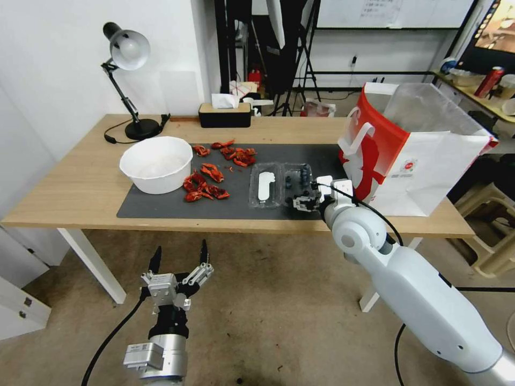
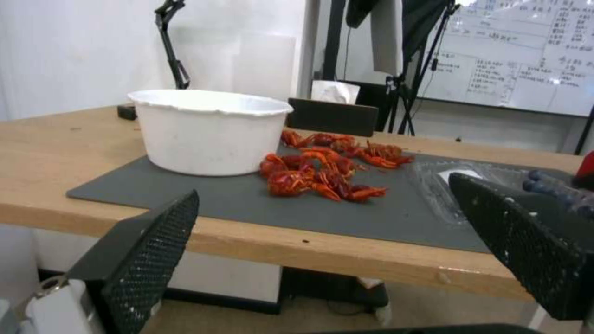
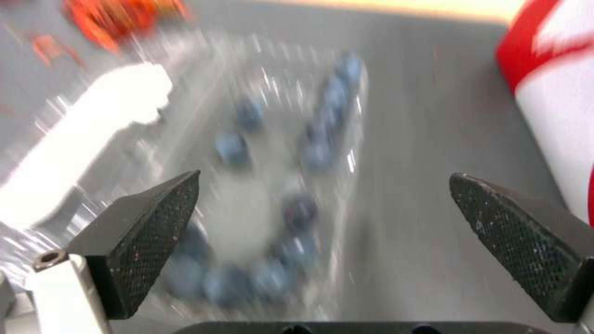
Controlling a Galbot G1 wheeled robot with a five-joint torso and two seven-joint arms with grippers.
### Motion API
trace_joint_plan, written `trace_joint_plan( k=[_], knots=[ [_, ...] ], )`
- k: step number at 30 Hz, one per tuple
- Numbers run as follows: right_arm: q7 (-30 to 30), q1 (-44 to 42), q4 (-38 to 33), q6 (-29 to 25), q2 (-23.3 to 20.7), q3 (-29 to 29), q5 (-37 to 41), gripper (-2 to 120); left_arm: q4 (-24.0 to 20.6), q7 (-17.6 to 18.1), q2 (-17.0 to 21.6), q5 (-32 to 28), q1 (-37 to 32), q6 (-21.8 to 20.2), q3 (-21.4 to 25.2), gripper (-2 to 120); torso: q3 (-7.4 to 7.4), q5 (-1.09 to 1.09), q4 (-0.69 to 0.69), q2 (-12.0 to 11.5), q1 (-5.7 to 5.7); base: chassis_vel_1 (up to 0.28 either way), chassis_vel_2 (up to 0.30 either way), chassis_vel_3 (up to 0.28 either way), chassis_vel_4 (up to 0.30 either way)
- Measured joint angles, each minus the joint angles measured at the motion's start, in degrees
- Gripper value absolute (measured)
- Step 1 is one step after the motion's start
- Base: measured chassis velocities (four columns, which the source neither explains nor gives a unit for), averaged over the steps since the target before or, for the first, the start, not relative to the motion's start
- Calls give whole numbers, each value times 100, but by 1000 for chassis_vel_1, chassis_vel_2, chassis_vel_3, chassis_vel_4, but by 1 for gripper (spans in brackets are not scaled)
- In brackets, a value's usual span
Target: Close the takeout container lid, then place the container into the takeout bag.
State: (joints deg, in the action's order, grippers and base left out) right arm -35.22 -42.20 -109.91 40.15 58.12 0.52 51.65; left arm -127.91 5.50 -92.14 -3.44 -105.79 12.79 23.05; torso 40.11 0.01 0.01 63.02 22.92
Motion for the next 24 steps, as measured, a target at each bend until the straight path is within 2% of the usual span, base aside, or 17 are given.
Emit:
trace_joint_plan(
  k=[2,3,4,5,7,8,10,11,14,15,18,19,23,24],
  knots=[
    [95,-48,-46,-104,-2,60,-81,100,0,-2,0,0,1,2,-1,100,0,-1,1,0,0,0,0,0,0],
    [282,-158,-133,-321,-19,184,-245,100,0,-7,0,-1,3,3,-1,100,0,-1,0,0,0,0,0,0,0],
    [694,-478,-313,-900,-92,420,-529,100,-2,-10,0,-3,7,4,-2,100,0,-2,0,0,0,0,0,0,0],
    [694,-478,-313,-900,-92,420,-529,100,-2,-10,0,-3,7,4,-2,100,0,-2,0,0,0,0,0,0,0],
    [1403,-1100,-508,-1876,-205,746,-953,100,-12,-14,0,-11,14,4,1,100,0,0,-3,0,0,0,0,0,0],
    [1403,-1100,-508,-1876,-205,746,-953,100,-12,-14,0,-11,14,4,1,100,0,0,-3,0,0,0,0,0,0],
    [2209,-1765,-607,-2979,-256,1019,-1401,100,-12,-19,0,-32,20,4,8,100,-1,1,-2,0,0,0,0,0,0],
    [2209,-1765,-607,-2979,-256,1019,-1401,100,-12,-19,0,-32,20,4,8,100,-1,1,-2,0,0,0,0,0,0],
    [2722,-2571,-718,-4021,-171,1305,-1830,100,-24,-37,0,-62,26,5,10,100,0,1,-2,-1,0,0,0,0,0],
    [2722,-2571,-718,-4021,-171,1305,-1830,100,-24,-37,0,-62,26,5,10,100,0,1,-2,-1,0,0,0,0,0],
    [2955,-3378,-894,-4710,11,1772,-2235,100,-31,-56,0,-66,31,7,-4,100,-1,0,-1,0,0,0,0,0,0],
    [2955,-3378,-894,-4710,11,1772,-2235,100,-31,-56,0,-66,31,7,-4,100,-1,0,-1,0,0,0,0,0,0],
    [3356,-4298,-1054,-5432,316,2458,-2499,100,-21,-74,0,-83,51,9,-31,100,-1,1,-1,0,-1,0,0,0,0],
    [3356,-4298,-1054,-5432,316,2458,-2499,100,-21,-74,0,-83,51,9,-31,100,-1,1,-1,0,-1,0,0,0,0]
  ],
)
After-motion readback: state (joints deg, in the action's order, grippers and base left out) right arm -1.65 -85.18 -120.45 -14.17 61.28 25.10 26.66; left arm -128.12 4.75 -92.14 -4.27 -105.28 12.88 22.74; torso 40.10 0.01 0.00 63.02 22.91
